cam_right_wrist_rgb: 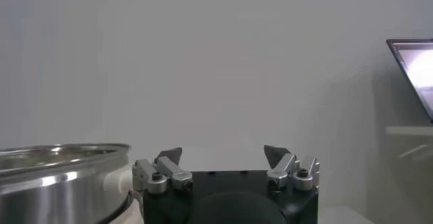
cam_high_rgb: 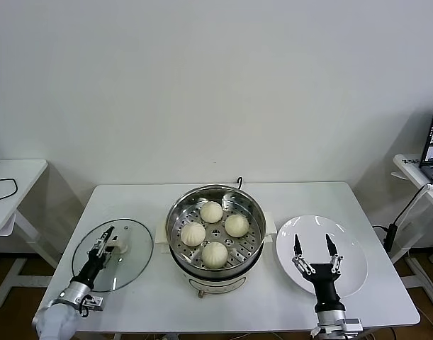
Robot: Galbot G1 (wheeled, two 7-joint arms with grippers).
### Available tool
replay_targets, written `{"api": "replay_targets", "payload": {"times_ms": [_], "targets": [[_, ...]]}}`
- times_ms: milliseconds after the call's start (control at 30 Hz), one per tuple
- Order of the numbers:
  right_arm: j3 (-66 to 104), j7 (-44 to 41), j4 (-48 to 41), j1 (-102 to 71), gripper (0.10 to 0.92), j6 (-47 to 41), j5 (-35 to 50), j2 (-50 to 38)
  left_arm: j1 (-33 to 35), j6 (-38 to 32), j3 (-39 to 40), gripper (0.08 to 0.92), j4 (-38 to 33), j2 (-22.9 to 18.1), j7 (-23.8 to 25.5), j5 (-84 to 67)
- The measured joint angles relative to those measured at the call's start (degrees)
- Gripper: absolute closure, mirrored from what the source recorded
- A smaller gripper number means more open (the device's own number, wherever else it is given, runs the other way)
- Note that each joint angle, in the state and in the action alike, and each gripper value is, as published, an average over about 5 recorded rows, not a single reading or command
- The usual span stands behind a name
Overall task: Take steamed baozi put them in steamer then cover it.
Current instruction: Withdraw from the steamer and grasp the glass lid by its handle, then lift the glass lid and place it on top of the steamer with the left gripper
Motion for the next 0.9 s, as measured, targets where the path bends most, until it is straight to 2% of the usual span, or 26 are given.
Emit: {"api": "replay_targets", "payload": {"times_ms": [333, 433, 633, 900], "targets": [[-0.3, -0.1, -1.2, 0.6, 0.203, 0.4, -0.2, 0.1, -0.8, -0.2, 0.2, 0.735, 2.2, -0.4, -0.4, 1.2], [-0.3, -0.1, -1.5, 0.8, 0.203, 0.5, -0.2, 0.2, -0.8, -0.2, 0.0, 0.793, 2.2, -0.6, -0.6, 1.3], [-0.4, -0.1, -1.7, 1.0, 0.203, 0.6, -0.2, 0.2, 0.2, 0.0, -1.1, 0.801, 0.0, -1.4, -0.9, 1.1], [-0.4, -0.1, -1.6, 1.2, 0.203, 0.6, -0.2, 0.2, 3.9, 1.3, -4.1, 0.801, -9.4, -1.6, 0.3, -1.1]]}}
